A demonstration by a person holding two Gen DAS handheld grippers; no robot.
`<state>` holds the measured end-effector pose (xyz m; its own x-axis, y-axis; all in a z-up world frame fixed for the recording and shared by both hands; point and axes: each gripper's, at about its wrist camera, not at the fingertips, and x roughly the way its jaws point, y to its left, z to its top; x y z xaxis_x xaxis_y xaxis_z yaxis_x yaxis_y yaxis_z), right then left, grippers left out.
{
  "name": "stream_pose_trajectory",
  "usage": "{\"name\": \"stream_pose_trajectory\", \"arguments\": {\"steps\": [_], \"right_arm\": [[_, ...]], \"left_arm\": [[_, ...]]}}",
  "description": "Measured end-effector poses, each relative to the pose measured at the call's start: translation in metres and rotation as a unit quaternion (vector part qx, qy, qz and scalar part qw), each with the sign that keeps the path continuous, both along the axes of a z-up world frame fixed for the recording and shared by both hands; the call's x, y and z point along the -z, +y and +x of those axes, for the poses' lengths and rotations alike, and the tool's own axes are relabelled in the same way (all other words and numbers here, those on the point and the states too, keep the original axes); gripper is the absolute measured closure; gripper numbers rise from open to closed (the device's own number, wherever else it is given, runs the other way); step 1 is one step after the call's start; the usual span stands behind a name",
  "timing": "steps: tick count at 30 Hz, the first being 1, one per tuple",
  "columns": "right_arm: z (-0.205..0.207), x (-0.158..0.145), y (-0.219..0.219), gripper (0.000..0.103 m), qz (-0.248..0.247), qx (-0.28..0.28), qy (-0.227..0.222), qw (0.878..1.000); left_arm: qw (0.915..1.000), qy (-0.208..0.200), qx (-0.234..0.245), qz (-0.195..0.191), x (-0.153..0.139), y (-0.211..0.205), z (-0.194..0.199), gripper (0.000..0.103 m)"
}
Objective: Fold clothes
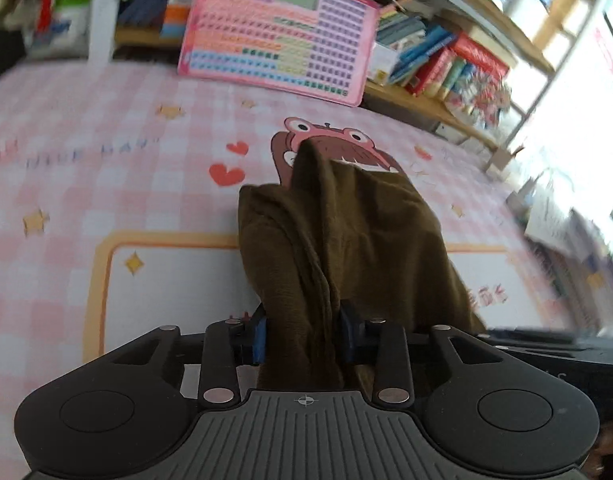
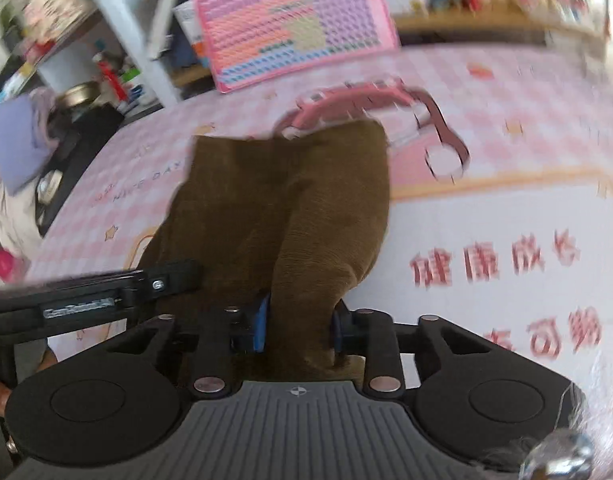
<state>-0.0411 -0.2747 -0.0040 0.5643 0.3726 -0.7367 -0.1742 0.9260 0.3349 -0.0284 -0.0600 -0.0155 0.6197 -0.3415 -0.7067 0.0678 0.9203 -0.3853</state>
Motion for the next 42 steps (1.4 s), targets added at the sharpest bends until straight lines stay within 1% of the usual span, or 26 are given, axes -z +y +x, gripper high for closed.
{"name": "stream_pose_trajectory", "arguments": {"steps": [2, 5, 6, 8, 10, 11, 13, 14, 15, 17, 20, 24, 29, 32, 34, 37, 42], "right_arm": [[0.004, 0.005, -0.008, 0.063, 0.021, 0.013, 0.021, 0.999], [0.009, 0.014, -0.020, 0.055, 0.062, 0.037, 0.053, 0.996], [0.010, 0.017, -0.024, 0.054, 0.078, 0.046, 0.063, 0.994], [0.011, 0.020, -0.026, 0.049, 0.091, 0.051, 0.071, 0.992], [0.012, 0.022, -0.029, 0.049, 0.103, 0.057, 0.079, 0.990], [0.012, 0.021, -0.026, 0.053, 0.100, 0.051, 0.077, 0.991], [0.013, 0.021, -0.019, 0.065, 0.093, 0.040, 0.073, 0.992], [0.010, 0.017, -0.015, 0.070, 0.078, 0.032, 0.059, 0.995], [0.007, 0.013, -0.010, 0.072, 0.061, 0.023, 0.045, 0.997], [-0.001, 0.005, -0.001, 0.075, 0.030, 0.008, 0.013, 0.999], [-0.015, -0.006, 0.007, 0.076, 0.006, -0.001, -0.030, 1.000], [-0.030, -0.017, 0.008, 0.076, 0.001, 0.001, -0.069, 0.998], [-0.042, -0.019, 0.009, 0.076, 0.003, 0.002, -0.073, 0.997], [-0.045, -0.021, 0.008, 0.076, 0.003, -0.004, -0.075, 0.997], [-0.046, -0.024, 0.004, 0.076, 0.001, -0.013, -0.084, 0.996], [-0.043, -0.026, -0.007, 0.076, 0.007, -0.024, -0.094, 0.995], [-0.037, -0.030, -0.027, 0.076, 0.017, -0.046, -0.095, 0.994]], "left_arm": [[0.9998, 0.008, -0.004, -0.017, 0.003, 0.005, 0.002, 0.066], [0.9992, 0.023, -0.006, -0.031, 0.009, 0.009, 0.005, 0.060], [0.9989, 0.028, -0.007, -0.036, 0.011, 0.010, 0.006, 0.057], [0.9983, 0.036, -0.010, -0.044, 0.016, 0.011, 0.007, 0.055], [0.9985, 0.038, -0.010, -0.040, 0.018, 0.007, 0.008, 0.055], [0.9990, 0.034, -0.007, -0.029, 0.017, 0.003, 0.008, 0.058], [0.9997, 0.022, 0.002, -0.006, 0.013, -0.004, 0.005, 0.063], [0.9999, 0.013, 0.007, 0.003, 0.010, -0.007, 0.003, 0.068], [0.9999, 0.005, 0.010, 0.007, 0.007, -0.008, 0.001, 0.071], [0.9998, -0.013, 0.014, 0.009, 0.000, -0.007, -0.006, 0.072], [0.9991, -0.037, 0.019, 0.006, -0.010, -0.005, -0.015, 0.072], [0.9981, -0.057, 0.022, -0.005, -0.020, 0.000, -0.026, 0.072], [0.9980, -0.058, 0.025, -0.001, -0.022, -0.002, -0.034, 0.072], [0.9980, -0.061, 0.018, -0.004, -0.024, -0.005, -0.037, 0.072], [0.9977, -0.067, 0.012, -0.006, -0.026, -0.009, -0.039, 0.072], [0.9974, -0.072, 0.003, -0.001, -0.031, -0.018, -0.040, 0.072], [0.9977, -0.065, -0.016, 0.008, -0.035, -0.038, -0.042, 0.072]]}}
